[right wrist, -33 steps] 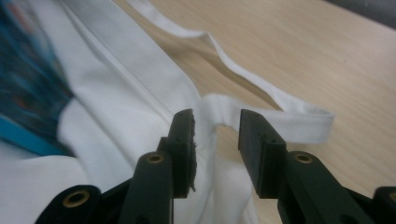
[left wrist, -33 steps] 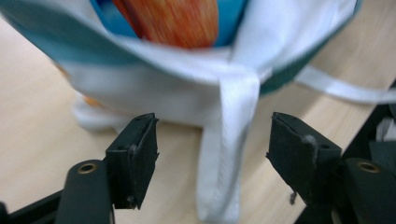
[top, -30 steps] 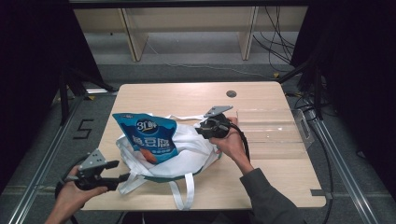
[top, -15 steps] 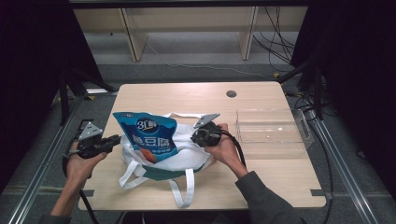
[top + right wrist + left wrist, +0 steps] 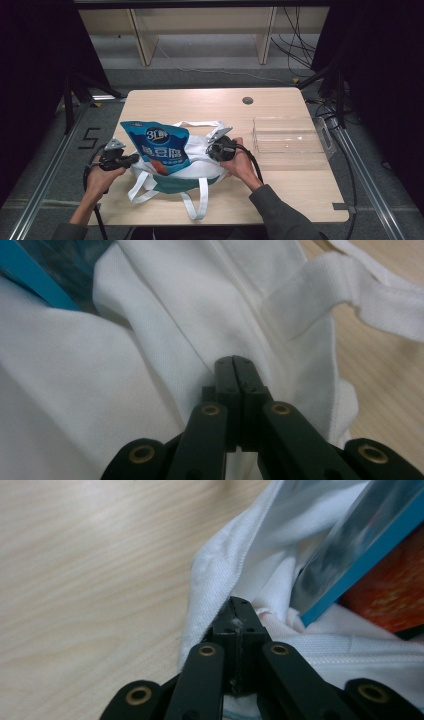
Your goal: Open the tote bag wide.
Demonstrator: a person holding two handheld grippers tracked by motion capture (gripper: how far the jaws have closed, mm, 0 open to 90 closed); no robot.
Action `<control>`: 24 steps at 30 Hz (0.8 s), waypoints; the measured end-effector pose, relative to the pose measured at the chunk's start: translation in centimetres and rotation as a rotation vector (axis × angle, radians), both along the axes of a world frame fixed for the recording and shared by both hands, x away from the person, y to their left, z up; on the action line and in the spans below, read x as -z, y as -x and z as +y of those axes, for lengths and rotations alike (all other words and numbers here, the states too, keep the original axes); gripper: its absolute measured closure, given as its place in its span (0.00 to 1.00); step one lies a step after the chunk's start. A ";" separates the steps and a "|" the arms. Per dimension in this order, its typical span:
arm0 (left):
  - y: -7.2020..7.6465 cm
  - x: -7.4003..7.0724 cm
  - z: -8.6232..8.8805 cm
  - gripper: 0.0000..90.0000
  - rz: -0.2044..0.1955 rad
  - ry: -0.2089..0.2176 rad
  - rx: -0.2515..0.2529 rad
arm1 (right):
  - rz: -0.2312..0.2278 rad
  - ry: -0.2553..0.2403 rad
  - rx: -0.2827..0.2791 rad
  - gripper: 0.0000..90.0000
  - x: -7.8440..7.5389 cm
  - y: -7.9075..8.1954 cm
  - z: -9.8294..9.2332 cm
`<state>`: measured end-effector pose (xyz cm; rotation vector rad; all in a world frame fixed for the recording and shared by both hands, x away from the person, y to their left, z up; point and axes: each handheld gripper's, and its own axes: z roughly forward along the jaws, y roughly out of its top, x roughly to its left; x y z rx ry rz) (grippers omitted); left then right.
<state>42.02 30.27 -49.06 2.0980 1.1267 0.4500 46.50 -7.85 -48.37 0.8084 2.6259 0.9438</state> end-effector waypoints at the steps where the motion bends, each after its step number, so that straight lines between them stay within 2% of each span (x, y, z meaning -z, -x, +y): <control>1: 0.1 0.2 -0.1 1.00 0.005 0.017 -0.015 | -0.001 0.014 -0.011 1.00 0.1 0.0 -0.1; 2: 0.1 0.1 0.0 1.00 -0.001 0.006 -0.007 | -0.008 0.005 -0.008 1.00 0.4 -0.1 0.0; 3: 0.0 0.2 -0.1 1.00 -0.001 -0.001 -0.002 | 0.004 0.010 0.003 1.00 0.5 0.0 0.0; 5: 0.1 0.1 -0.3 1.00 -0.006 -0.019 -0.003 | 0.012 0.021 -0.012 1.00 0.9 -0.1 0.2; 6: 0.2 0.0 -0.4 1.00 0.003 -0.024 -0.008 | 0.019 0.017 -0.013 1.00 1.0 -0.1 0.3; 8: 0.3 -0.3 -0.4 1.00 -0.013 -0.024 -0.007 | 0.009 0.020 -0.012 1.00 0.8 -0.1 0.3; 9: 0.3 -0.5 -0.5 0.99 -0.034 0.013 -0.027 | 0.021 0.024 -0.012 1.00 0.5 -0.1 0.2; 10: 0.5 -0.8 -0.5 0.93 -0.045 0.041 -0.044 | -0.002 0.015 -0.010 1.00 0.4 -0.2 0.2; 11: 0.7 -1.2 -0.5 0.87 -0.055 0.066 -0.045 | 0.007 0.003 0.011 0.98 0.0 -0.2 0.2; 12: 0.8 -1.6 -0.4 0.83 -0.084 0.058 -0.022 | 0.004 -0.014 0.026 0.97 -0.4 -0.1 0.2; 14: 1.6 -2.3 -0.8 0.75 -0.086 0.085 -0.046 | -0.004 -0.054 0.028 0.92 -1.5 -0.1 -0.1; 15: 1.8 -2.7 -0.8 0.73 -0.102 0.083 -0.039 | -0.004 -0.063 0.015 0.89 -1.9 -0.1 -0.3; 16: 2.0 -3.1 -0.7 0.69 -0.109 0.078 -0.035 | -0.024 -0.081 0.006 0.85 -2.3 -0.1 -0.4; 17: 2.4 -3.4 -0.7 0.66 -0.127 0.117 -0.045 | -0.032 -0.091 0.009 0.82 -2.8 -0.1 -0.5; 19: 3.1 -4.1 -0.7 0.60 -0.127 0.136 -0.064 | -0.037 -0.115 0.012 0.76 -3.9 0.4 -0.7; 20: 3.4 -4.5 -0.5 0.57 -0.141 0.137 -0.058 | -0.043 -0.120 0.021 0.73 -4.3 0.6 -0.7; 22: 4.1 -5.2 -0.3 0.52 -0.149 0.146 -0.062 | -0.045 -0.134 -0.003 0.64 -5.2 0.8 -0.8; 24: 4.7 -5.6 0.0 0.50 -0.144 0.127 -0.026 | -0.032 -0.132 -0.015 0.60 -6.3 1.2 -1.0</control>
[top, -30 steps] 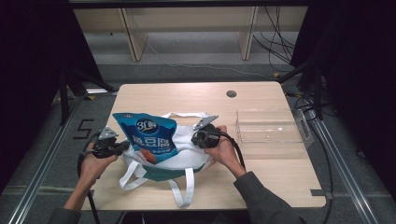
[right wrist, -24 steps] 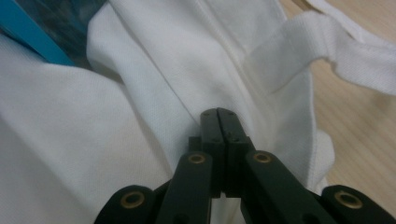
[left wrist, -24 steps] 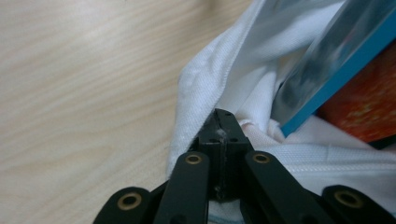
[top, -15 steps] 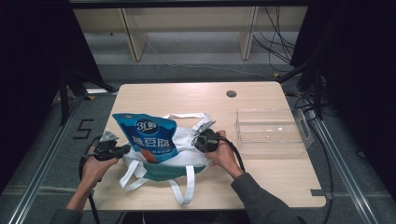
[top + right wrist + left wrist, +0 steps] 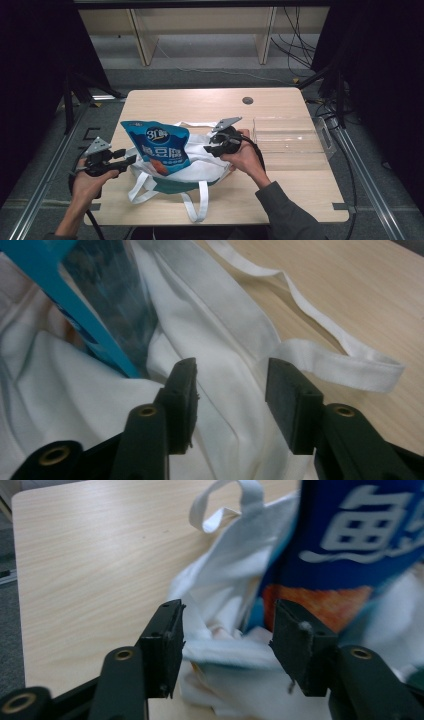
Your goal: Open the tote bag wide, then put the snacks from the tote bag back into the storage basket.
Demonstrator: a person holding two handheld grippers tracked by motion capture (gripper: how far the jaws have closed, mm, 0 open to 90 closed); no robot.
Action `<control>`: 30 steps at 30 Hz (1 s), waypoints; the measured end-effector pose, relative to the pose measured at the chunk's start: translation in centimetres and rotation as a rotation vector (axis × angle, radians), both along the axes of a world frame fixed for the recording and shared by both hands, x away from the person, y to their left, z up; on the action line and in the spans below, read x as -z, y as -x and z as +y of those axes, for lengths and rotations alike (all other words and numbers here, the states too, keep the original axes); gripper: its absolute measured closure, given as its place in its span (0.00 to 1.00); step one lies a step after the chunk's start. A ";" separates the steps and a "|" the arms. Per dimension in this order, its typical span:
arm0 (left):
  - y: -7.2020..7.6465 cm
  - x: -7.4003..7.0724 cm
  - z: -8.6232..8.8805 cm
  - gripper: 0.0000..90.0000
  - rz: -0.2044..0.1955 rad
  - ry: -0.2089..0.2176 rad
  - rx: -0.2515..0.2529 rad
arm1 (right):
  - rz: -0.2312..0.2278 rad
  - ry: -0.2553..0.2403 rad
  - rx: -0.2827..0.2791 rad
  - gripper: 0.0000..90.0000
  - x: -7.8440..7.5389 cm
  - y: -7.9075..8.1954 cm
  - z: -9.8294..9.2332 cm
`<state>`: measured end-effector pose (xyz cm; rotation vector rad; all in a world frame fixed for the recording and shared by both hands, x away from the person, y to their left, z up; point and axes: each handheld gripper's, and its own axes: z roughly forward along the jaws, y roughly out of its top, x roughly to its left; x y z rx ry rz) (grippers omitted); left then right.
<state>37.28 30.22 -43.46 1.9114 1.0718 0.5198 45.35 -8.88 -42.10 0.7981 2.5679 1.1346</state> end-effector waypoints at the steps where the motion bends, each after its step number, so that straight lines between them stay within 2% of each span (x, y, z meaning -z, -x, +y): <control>1: 0.7 0.0 -0.1 0.49 0.023 0.012 -0.007 | 0.002 -0.007 0.010 0.57 -0.3 0.2 0.0; 3: 1.8 0.0 -0.2 0.46 0.023 -0.004 0.005 | 0.000 -0.034 -0.003 0.54 -0.9 0.3 -0.3; 4: 2.4 0.1 -0.3 0.44 0.037 0.007 0.012 | 0.017 -0.026 -0.004 0.53 -1.2 0.4 -0.4; 6: 3.6 0.4 -0.4 0.41 0.053 0.006 0.032 | -0.005 -0.030 -0.006 0.51 -1.6 0.5 -0.5; 7: 4.1 0.6 -0.6 0.40 0.058 0.010 0.035 | 0.010 -0.016 -0.018 0.50 -2.0 0.6 -0.7; 9: 5.1 0.9 -0.8 0.36 0.070 0.007 0.035 | 0.022 -0.029 -0.013 0.48 -2.3 0.8 -0.6; 10: 5.7 1.0 -0.9 0.35 0.076 -0.001 0.033 | 0.032 -0.006 -0.019 0.47 -2.7 0.9 -0.7; 11: 6.1 1.1 -1.0 0.31 0.067 -0.010 0.054 | 0.023 0.009 -0.020 0.46 -3.0 1.0 -0.7; 12: 6.6 1.3 -1.2 0.29 0.067 0.005 0.056 | 0.018 0.012 -0.027 0.46 -3.1 1.0 -0.6; 13: 7.1 1.3 -1.1 0.29 0.064 -0.008 0.074 | 0.035 0.031 -0.019 0.45 -3.5 1.1 -0.7; 14: 7.6 1.4 -1.3 0.28 0.074 0.018 0.069 | 0.010 0.029 -0.026 0.45 -3.5 1.0 -0.6; 15: 8.0 1.4 -1.3 0.28 0.066 0.005 0.075 | 0.034 0.041 -0.028 0.45 -4.0 1.1 -0.7; 16: 8.3 1.5 -1.4 0.27 0.054 -0.011 0.068 | 0.037 0.042 -0.029 0.43 -4.2 1.1 -0.6; 17: 8.6 1.6 -1.4 0.26 0.046 -0.029 0.070 | 0.029 0.053 -0.031 0.43 -4.4 1.0 -0.7; 18: 8.9 1.9 -1.6 0.25 0.054 -0.026 0.064 | 0.028 0.052 -0.031 0.42 -4.6 1.0 -0.6; 19: 9.1 2.0 -1.6 0.25 0.057 -0.057 0.073 | 0.028 0.059 -0.044 0.41 -4.9 1.0 -0.7; 20: 9.1 2.3 -1.6 0.25 0.055 -0.067 0.092 | 0.030 0.050 -0.046 0.40 -5.0 1.0 -0.6; 21: 9.2 2.8 -2.0 0.25 0.055 -0.041 0.083 | 0.060 0.066 -0.034 0.40 -5.3 1.2 -0.6; 22: 9.2 2.8 -1.8 0.25 0.078 -0.090 0.097 | 0.021 0.064 -0.054 0.39 -5.4 1.0 -0.6; 23: 9.1 3.3 -2.0 0.25 0.064 -0.071 0.081 | 0.025 0.074 -0.061 0.39 -5.6 1.1 -0.6; 24: 8.9 3.4 -1.9 0.23 0.058 -0.119 0.102 | 0.051 0.077 -0.047 0.39 -6.0 1.3 -0.5; 25: 9.0 3.5 -1.8 0.23 0.070 -0.135 0.111 | 0.026 0.071 -0.071 0.38 -6.2 1.3 -0.4; 26: 9.2 3.8 -2.2 0.23 0.077 -0.088 0.085 | 0.031 0.074 -0.076 0.38 -6.4 1.4 -0.4; 27: 9.3 3.8 -2.1 0.23 0.071 -0.114 0.091 | 0.047 0.075 -0.074 0.37 -6.7 1.6 -0.3; 28: 9.3 3.8 -2.1 0.22 0.068 -0.111 0.093 | 0.034 0.075 -0.085 0.36 -7.0 1.6 -0.3; 29: 9.4 3.9 -2.1 0.21 0.064 -0.125 0.101 | 0.048 0.078 -0.078 0.35 -7.3 1.8 -0.3; 30: 9.3 3.8 -2.0 0.21 0.057 -0.148 0.106 | 0.045 0.064 -0.100 0.34 -7.6 1.9 -0.3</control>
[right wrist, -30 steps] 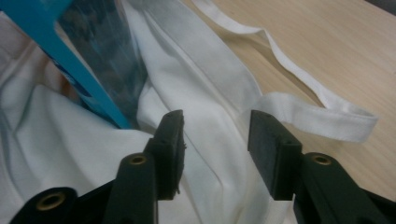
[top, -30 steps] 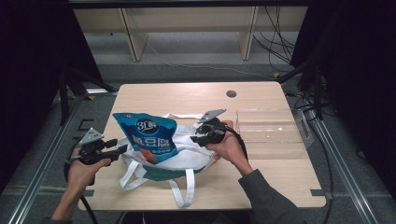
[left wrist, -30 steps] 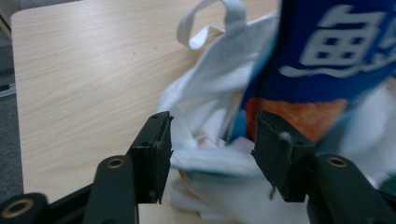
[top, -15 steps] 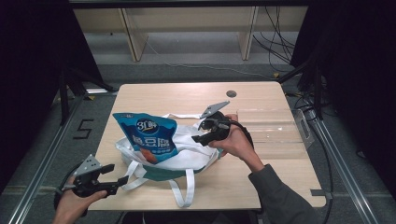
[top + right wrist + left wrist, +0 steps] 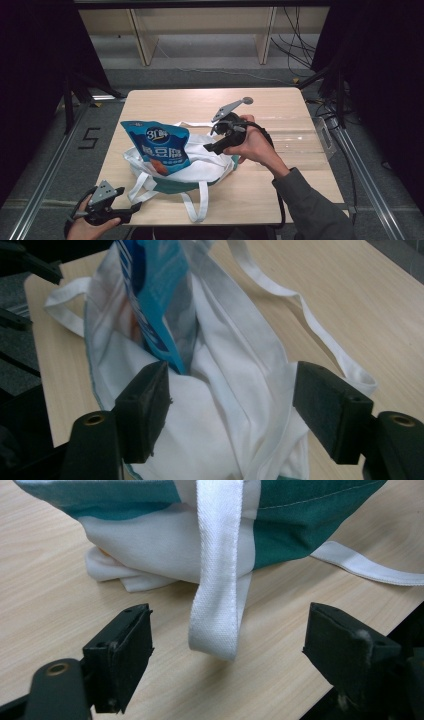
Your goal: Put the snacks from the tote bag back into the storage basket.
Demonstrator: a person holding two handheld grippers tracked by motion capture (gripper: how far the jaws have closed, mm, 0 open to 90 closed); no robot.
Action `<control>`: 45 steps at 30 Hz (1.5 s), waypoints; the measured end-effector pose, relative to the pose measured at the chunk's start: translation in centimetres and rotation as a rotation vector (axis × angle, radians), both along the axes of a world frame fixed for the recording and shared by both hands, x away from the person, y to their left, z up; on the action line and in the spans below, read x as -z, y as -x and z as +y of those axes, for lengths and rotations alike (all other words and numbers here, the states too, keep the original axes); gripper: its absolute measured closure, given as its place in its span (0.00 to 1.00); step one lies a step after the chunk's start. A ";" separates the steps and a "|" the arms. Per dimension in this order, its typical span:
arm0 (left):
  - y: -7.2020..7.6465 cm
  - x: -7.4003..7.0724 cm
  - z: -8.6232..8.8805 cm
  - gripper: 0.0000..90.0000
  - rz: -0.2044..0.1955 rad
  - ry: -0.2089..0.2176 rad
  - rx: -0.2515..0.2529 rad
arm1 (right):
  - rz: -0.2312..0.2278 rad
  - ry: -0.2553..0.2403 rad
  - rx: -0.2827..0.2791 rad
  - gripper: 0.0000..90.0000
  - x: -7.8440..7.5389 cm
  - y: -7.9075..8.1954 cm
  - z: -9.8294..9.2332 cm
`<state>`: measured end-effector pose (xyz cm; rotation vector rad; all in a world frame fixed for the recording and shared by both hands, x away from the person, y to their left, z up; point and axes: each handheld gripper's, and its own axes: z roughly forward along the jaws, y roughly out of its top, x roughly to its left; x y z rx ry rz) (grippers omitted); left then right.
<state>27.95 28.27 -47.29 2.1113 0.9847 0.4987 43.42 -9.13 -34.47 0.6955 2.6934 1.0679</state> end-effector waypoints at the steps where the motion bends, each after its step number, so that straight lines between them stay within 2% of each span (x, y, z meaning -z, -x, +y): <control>1: 0.2 0.3 -0.4 0.20 0.000 0.059 -0.031 | 0.007 -0.003 -0.006 0.33 -0.2 0.0 0.0; 2: 0.2 0.2 -0.3 0.20 -0.007 0.032 -0.018 | 0.009 0.012 -0.020 0.32 -0.4 0.1 0.0; 3: 0.5 0.3 -0.6 0.20 0.016 0.050 -0.033 | 0.002 0.026 -0.023 0.31 -0.7 0.3 0.1; 5: 0.6 0.3 -0.4 0.20 0.022 0.009 -0.016 | -0.016 0.035 -0.051 0.30 -1.3 0.4 0.2; 6: 0.4 0.4 -0.3 0.20 -0.003 -0.003 0.001 | -0.010 0.034 -0.053 0.29 -1.6 0.5 0.3; 7: 0.6 0.5 -0.5 0.20 0.015 0.015 -0.013 | -0.012 0.037 -0.069 0.29 -2.0 0.5 0.4; 8: 0.8 0.4 -0.4 0.20 0.052 -0.008 -0.024 | -0.010 0.035 -0.073 0.28 -2.5 0.6 0.5; 9: 0.6 0.6 -0.4 0.20 0.025 -0.004 -0.012 | 0.002 0.037 -0.081 0.28 -3.0 0.7 0.6; 10: 0.6 0.7 -0.4 0.20 0.032 0.001 -0.010 | -0.007 0.035 -0.095 0.28 -3.4 0.8 0.8; 11: 0.6 0.8 -0.3 0.20 0.035 -0.014 -0.005 | -0.009 0.037 -0.101 0.28 -4.0 1.0 1.1; 13: 0.8 1.1 -0.7 0.20 0.056 0.016 -0.053 | -0.030 0.039 -0.134 0.28 -4.8 1.1 1.6; 14: 0.7 1.3 -0.8 0.20 0.046 0.022 -0.050 | -0.027 0.035 -0.148 0.28 -5.3 1.2 2.0; 15: 0.4 1.3 -0.5 0.20 0.024 -0.019 -0.007 | -0.030 0.043 -0.157 0.28 -5.7 1.2 2.4; 16: 0.5 1.3 -0.6 0.20 0.039 -0.015 -0.006 | -0.036 0.049 -0.163 0.28 -6.0 1.2 2.9; 17: 0.6 1.5 -0.8 0.20 0.035 0.006 -0.023 | -0.036 0.056 -0.163 0.28 -6.3 1.2 3.4; 18: 0.7 1.5 -0.9 0.20 0.064 0.003 -0.031 | -0.040 0.063 -0.170 0.28 -6.5 1.1 3.8; 19: 0.7 1.4 -0.7 0.20 0.059 -0.023 -0.017 | -0.037 0.074 -0.184 0.28 -6.7 0.9 4.5; 20: 0.5 1.5 -0.8 0.20 0.032 -0.026 -0.005 | -0.035 0.070 -0.185 0.28 -6.7 0.8 4.9; 21: 0.5 1.6 -0.8 0.20 0.030 -0.016 -0.008 | -0.040 0.090 -0.199 0.29 -6.9 0.6 5.6; 22: 0.8 1.7 -1.0 0.20 0.058 0.009 -0.047 | -0.037 0.092 -0.204 0.29 -7.0 0.5 6.2; 23: 0.8 1.7 -1.0 0.20 0.061 0.001 -0.042 | -0.038 0.097 -0.211 0.29 -7.1 0.3 6.7; 24: 0.6 1.6 -0.7 0.20 0.045 -0.030 -0.006 | -0.026 0.099 -0.220 0.30 -7.1 0.2 7.2; 26: 0.4 1.7 -0.5 0.21 0.029 -0.050 0.019 | -0.026 0.121 -0.233 0.31 -7.3 -0.1 8.3; 27: 0.4 1.8 -0.6 0.21 0.024 -0.037 0.014 | -0.030 0.130 -0.245 0.33 -7.3 -0.3 9.0; 28: 0.6 1.8 -0.8 0.21 0.039 -0.038 -0.012 | -0.029 0.135 -0.252 0.35 -7.3 -0.4 9.4; 29: 0.8 2.0 -1.1 0.21 0.061 -0.004 -0.047 | -0.024 0.146 -0.262 0.36 -7.4 -0.5 9.9; 30: 0.9 2.1 -1.1 0.21 0.070 -0.001 -0.052 | -0.031 0.157 -0.268 0.39 -7.4 -0.7 10.5; 32: 0.9 2.0 -1.0 0.22 0.066 -0.005 -0.043 | -0.031 0.179 -0.298 0.44 -7.4 -0.9 11.5; 33: 0.9 2.0 -1.0 0.22 0.062 -0.002 -0.043 | 0.001 0.195 -0.281 0.44 -7.5 -0.8 12.0; 37: 0.9 2.1 -0.9 0.22 0.058 -0.005 -0.043 | 0.022 0.246 -0.285 0.52 -7.4 -1.3 13.9; 38: 0.9 2.1 -0.9 0.22 0.059 -0.002 -0.045 | -0.006 0.250 -0.314 0.54 -7.3 -1.6 14.2; 40: 0.8 2.1 -0.9 0.22 0.057 -0.007 -0.039 | 0.007 0.262 -0.316 0.57 -7.2 -1.9 14.9; 42: 0.9 2.1 -0.9 0.22 0.058 -0.003 -0.039 | -0.005 0.306 -0.329 0.61 -7.1 -2.4 15.4; 43: 0.9 2.1 -0.9 0.22 0.056 0.002 -0.035 | 0.007 0.326 -0.319 0.62 -7.1 -2.5 15.6; 45: 0.9 2.1 -0.9 0.22 0.058 0.004 -0.038 | 0.011 0.336 -0.337 0.67 -7.0 -2.9 16.2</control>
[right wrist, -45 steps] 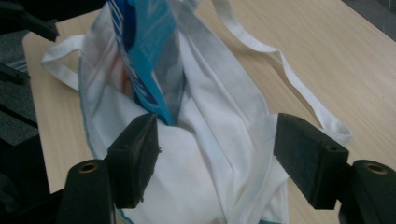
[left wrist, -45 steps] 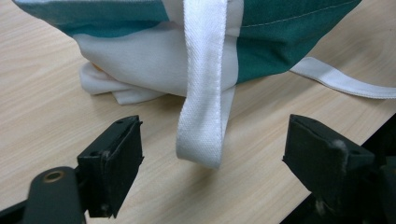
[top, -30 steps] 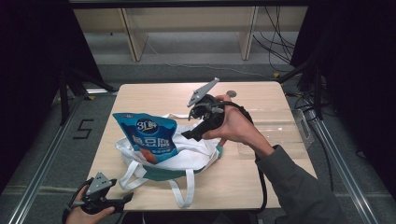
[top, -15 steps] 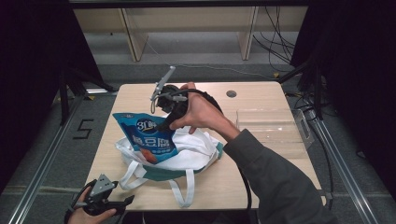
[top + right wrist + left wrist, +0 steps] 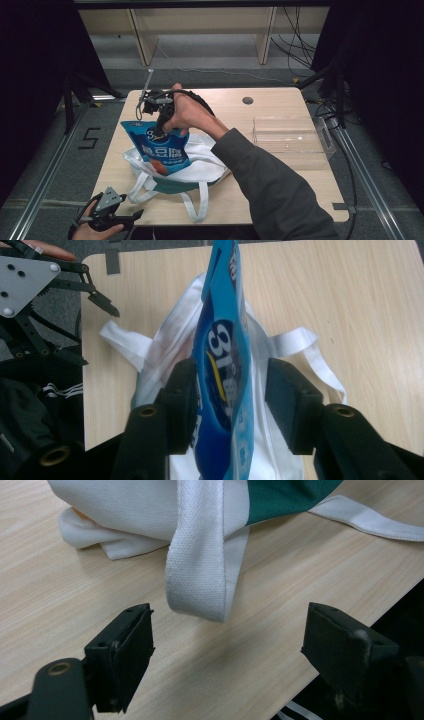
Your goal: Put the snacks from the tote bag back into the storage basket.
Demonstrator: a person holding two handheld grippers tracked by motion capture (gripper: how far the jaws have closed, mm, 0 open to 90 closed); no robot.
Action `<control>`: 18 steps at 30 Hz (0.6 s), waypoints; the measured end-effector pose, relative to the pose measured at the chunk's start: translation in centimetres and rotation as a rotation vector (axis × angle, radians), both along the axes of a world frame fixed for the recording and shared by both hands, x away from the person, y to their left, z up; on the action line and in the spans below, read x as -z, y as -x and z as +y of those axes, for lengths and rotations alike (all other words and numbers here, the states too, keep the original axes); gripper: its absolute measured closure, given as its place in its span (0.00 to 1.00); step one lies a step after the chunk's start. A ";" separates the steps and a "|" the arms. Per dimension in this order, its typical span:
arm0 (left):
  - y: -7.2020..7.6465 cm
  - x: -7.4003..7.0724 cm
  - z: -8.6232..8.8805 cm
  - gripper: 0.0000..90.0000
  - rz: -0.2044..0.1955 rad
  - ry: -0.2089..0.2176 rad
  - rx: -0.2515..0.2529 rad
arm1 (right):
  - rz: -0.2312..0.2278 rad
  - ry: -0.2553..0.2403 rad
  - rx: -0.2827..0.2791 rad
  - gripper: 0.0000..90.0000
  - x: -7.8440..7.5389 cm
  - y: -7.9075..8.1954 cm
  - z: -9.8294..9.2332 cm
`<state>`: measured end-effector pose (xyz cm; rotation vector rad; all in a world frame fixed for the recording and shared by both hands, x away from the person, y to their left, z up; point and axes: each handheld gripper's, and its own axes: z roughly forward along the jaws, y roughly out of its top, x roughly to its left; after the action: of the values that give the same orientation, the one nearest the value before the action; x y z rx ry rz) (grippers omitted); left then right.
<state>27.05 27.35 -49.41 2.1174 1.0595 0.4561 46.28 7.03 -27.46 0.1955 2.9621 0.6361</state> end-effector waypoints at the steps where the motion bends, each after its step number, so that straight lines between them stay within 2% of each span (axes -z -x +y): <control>1: 0.0 -0.1 0.0 0.22 0.005 -0.008 0.001 | 0.007 0.008 0.001 0.68 0.0 0.0 0.2; 2: 0.0 -0.1 0.1 0.22 0.002 -0.018 0.004 | 0.005 0.013 -0.014 0.70 0.1 -0.2 0.4; 3: 0.0 -0.1 0.1 0.22 0.001 -0.019 0.005 | 0.009 0.024 -0.003 0.72 0.1 -0.2 0.7; 5: 0.0 -0.1 0.1 0.22 0.004 -0.019 0.007 | -0.001 0.019 -0.035 0.75 0.2 -0.6 1.0; 11: 0.0 0.0 0.2 0.22 0.003 -0.008 0.002 | 0.016 0.036 -0.027 0.81 0.7 -1.0 1.4; 12: 0.0 0.0 0.3 0.22 0.001 -0.021 0.009 | 0.004 0.030 -0.045 0.82 0.8 -1.2 1.4; 13: 0.0 0.1 0.2 0.22 0.003 -0.007 0.000 | 0.007 0.036 -0.041 0.82 0.9 -1.3 1.4; 16: -0.1 0.1 0.2 0.22 0.002 -0.011 0.003 | 0.014 0.042 -0.034 0.86 1.1 -1.3 1.5; 18: -0.1 0.1 0.2 0.22 0.002 -0.011 0.003 | 0.008 0.044 -0.050 0.90 1.3 -1.3 1.7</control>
<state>27.15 27.51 -49.55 2.1294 1.0570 0.4587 47.59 8.76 -28.73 0.1208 2.9939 0.5768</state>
